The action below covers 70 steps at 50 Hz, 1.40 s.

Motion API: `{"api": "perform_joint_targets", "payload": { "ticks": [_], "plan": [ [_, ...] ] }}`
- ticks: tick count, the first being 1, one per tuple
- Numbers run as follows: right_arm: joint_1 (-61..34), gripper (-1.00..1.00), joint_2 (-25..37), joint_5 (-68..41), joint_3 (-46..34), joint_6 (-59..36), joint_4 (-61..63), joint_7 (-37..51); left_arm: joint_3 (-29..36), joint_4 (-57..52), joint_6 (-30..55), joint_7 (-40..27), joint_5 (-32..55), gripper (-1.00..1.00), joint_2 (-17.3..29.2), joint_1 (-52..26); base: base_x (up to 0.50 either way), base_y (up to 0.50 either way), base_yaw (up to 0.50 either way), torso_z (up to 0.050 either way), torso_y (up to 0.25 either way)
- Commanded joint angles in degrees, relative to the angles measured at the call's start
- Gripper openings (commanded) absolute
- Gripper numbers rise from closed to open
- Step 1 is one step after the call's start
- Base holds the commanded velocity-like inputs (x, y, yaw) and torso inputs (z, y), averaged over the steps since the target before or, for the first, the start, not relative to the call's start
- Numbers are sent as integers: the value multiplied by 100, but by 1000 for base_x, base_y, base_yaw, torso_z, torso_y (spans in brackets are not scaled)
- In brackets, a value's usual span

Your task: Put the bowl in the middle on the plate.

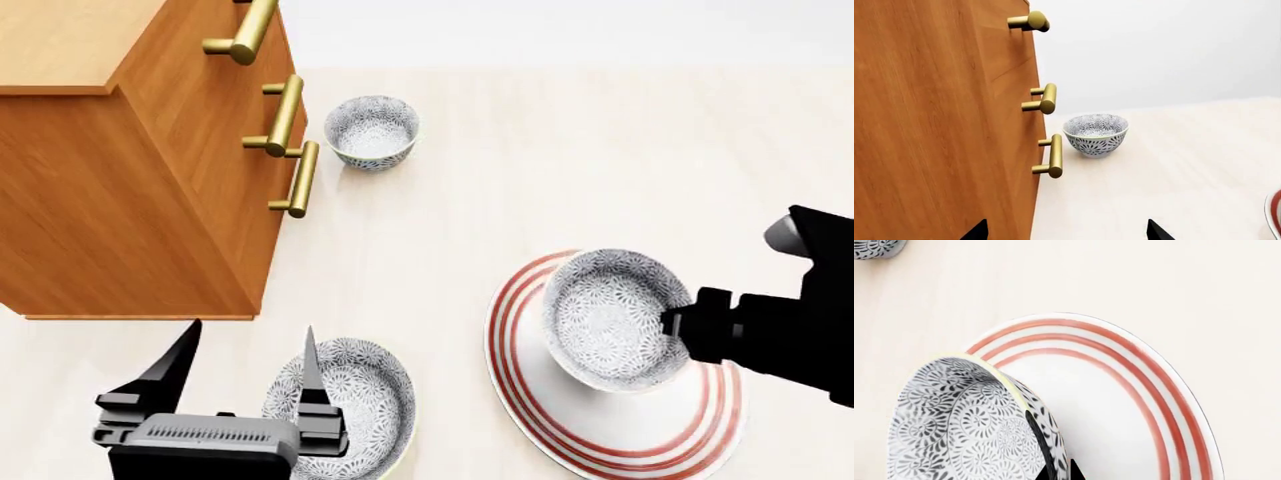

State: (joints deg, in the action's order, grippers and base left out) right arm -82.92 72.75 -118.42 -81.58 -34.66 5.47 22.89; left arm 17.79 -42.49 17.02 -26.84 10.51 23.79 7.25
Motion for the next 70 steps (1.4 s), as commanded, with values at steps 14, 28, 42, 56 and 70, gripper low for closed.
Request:
{"api": "perform_joint_targets", "payload": {
  "ticks": [14,28,42,56,70],
  "plan": [
    [88,100,-28,-36,44,172,-135,-66,32,7,-3,-28,22,100,23,-21,0,0,0,0,0],
    [135,100,14,13,64,239,-86,-89,55,41,-57,-22,32,100,36,-16,0,0,0,0,0],
    [338,100,576,1299,464,2527,1289,918,56,34,-112,-50,20,100,56,-10,0,0,0,0,0],
    [1573,100,1025,4633,29,6178,2411,2855,4,-13,-258,-79,8,100,107,50,0,0,0,0,0],
    [2560,100,790,7738,-176,7714,2525,4841,-134,-69,-389,-112,113,100,148,98,0,0,0,0,166]
  ]
}}
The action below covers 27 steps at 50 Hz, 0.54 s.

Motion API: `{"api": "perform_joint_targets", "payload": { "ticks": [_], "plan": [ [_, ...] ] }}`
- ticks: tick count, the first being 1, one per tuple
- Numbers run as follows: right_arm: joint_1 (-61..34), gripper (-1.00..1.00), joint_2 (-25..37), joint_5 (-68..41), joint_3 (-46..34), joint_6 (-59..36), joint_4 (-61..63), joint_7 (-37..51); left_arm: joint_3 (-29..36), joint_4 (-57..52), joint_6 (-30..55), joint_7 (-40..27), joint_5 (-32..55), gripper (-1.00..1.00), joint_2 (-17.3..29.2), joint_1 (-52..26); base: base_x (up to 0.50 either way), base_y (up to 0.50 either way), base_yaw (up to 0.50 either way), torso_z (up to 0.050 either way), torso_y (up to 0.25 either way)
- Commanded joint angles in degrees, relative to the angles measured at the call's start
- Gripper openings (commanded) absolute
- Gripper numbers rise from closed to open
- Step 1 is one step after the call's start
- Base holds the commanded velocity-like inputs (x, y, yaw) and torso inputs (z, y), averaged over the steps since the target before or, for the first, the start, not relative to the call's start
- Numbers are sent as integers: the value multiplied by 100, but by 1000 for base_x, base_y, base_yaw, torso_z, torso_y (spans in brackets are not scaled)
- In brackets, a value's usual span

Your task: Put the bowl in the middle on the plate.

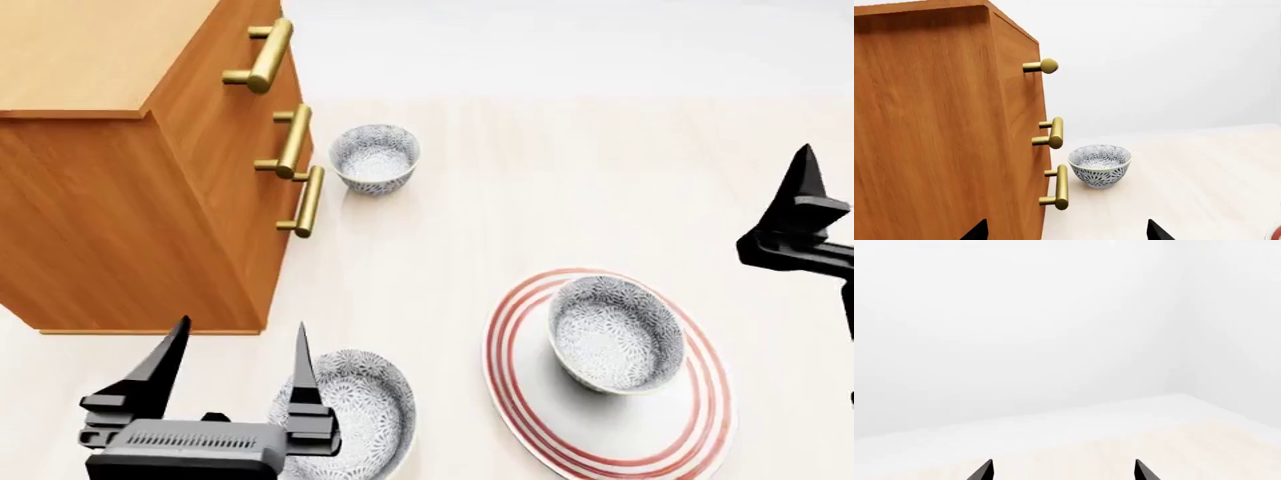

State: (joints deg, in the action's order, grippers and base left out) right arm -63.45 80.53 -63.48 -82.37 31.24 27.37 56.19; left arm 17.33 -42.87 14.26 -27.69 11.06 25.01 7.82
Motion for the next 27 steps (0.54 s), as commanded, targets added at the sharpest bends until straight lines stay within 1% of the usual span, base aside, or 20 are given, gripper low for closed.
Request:
{"api": "perform_joint_targets", "payload": {
  "ticks": [1,3,4,8,9,12,14,19,21,25,26,27],
  "plan": [
    [698,100,-47,2349,-140,1215,265,1552,-89,-56,-100,-31,60,100,31,43,0,0,0,0,250],
    [787,100,-75,2665,-145,1262,188,1780,-99,-87,-101,-57,36,100,36,51,0,0,0,0,250],
    [854,100,-104,2641,-175,1498,152,1710,-101,-94,-112,-55,35,100,43,58,0,0,0,0,250],
    [942,100,-61,3067,-172,1433,225,1988,-120,-95,-188,-67,12,100,61,96,0,0,0,0,250],
    [958,100,-63,3083,-225,1429,242,1762,-119,-127,-180,-80,-11,100,70,101,0,0,0,0,250],
    [1045,100,-80,3200,-227,1625,162,1895,-132,-136,-188,-90,-2,100,75,108,0,0,0,0,250],
    [1067,100,-44,3405,-202,1519,224,2089,-143,-159,-226,-90,-2,100,85,120,0,0,0,0,250],
    [1101,100,232,3924,-98,1578,587,2554,-108,-214,-289,-115,-130,100,111,147,0,0,0,0,250],
    [1082,100,374,4277,-45,1205,867,2843,-128,-261,-333,-115,-101,100,118,172,0,0,0,0,250],
    [1133,100,539,4567,-20,1172,1109,3221,-149,-274,-417,-122,-111,100,135,211,0,0,0,0,250],
    [1157,100,588,4689,17,1143,1174,3341,-151,-285,-416,-123,-100,100,136,210,0,0,0,0,250],
    [1342,100,688,4809,279,1037,1336,3379,-147,-309,-404,-134,-120,100,139,211,0,0,0,0,250]
  ]
}}
